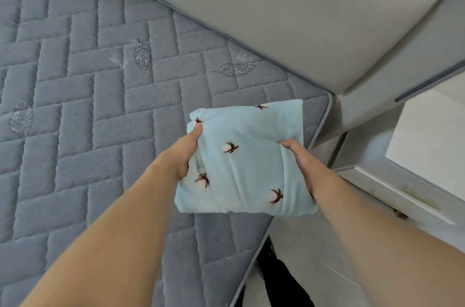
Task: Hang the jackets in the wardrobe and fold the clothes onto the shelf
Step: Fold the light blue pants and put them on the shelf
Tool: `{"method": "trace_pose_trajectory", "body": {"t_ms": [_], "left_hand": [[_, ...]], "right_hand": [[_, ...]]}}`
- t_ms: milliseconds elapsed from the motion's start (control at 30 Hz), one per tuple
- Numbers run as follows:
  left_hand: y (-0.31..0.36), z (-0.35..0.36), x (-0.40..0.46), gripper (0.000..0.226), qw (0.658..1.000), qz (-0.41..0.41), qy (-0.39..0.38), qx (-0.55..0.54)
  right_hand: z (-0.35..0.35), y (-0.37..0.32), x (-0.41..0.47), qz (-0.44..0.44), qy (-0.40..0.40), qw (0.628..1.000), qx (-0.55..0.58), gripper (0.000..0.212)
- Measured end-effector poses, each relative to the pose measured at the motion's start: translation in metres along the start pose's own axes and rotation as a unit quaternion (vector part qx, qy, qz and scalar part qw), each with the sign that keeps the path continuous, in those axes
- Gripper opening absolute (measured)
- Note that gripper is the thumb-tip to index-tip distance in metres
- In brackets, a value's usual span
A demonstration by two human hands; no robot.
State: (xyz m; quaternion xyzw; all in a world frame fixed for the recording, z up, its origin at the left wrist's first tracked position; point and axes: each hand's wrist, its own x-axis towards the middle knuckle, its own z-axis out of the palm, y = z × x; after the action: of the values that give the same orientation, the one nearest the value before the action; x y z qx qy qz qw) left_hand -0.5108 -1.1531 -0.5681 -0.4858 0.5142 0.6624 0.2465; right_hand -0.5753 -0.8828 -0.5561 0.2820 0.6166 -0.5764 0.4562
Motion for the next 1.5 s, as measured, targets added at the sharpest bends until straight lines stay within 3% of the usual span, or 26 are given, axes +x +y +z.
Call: {"method": "trace_pose_trajectory", "body": {"t_ms": [167, 300, 600, 900, 1100, 1333, 1500], "left_hand": [[0.006, 0.078, -0.124, 0.069, 0.993, 0.041, -0.07, 0.089], [0.015, 0.151, -0.221, 0.052, 0.965, 0.053, -0.196, 0.163], [-0.011, 0.356, -0.41, 0.054, 0.839, 0.107, -0.352, 0.401], [-0.147, 0.56, -0.56, 0.047, 0.693, 0.18, -0.417, 0.56], [-0.243, 0.655, -0.65, 0.071, 0.624, 0.264, -0.462, 0.572], [-0.297, 0.746, -0.768, 0.064, 0.531, 0.307, -0.581, 0.535], [-0.299, 0.81, -0.856, 0.053, 0.457, 0.356, -0.643, 0.501]], "right_hand": [[-0.071, 0.005, -0.156, -0.053, 0.065, 0.996, 0.031, 0.033], [-0.133, 0.038, -0.269, -0.097, 0.144, 0.981, 0.091, 0.031], [-0.288, 0.12, -0.48, -0.209, 0.27, 0.901, 0.268, 0.024], [-0.429, 0.259, -0.647, -0.189, 0.405, 0.812, 0.374, 0.015], [-0.486, 0.343, -0.74, -0.155, 0.513, 0.747, 0.394, 0.017], [-0.522, 0.385, -0.846, -0.134, 0.653, 0.651, 0.364, 0.033], [-0.539, 0.372, -0.923, -0.185, 0.703, 0.568, 0.386, 0.036]]}}
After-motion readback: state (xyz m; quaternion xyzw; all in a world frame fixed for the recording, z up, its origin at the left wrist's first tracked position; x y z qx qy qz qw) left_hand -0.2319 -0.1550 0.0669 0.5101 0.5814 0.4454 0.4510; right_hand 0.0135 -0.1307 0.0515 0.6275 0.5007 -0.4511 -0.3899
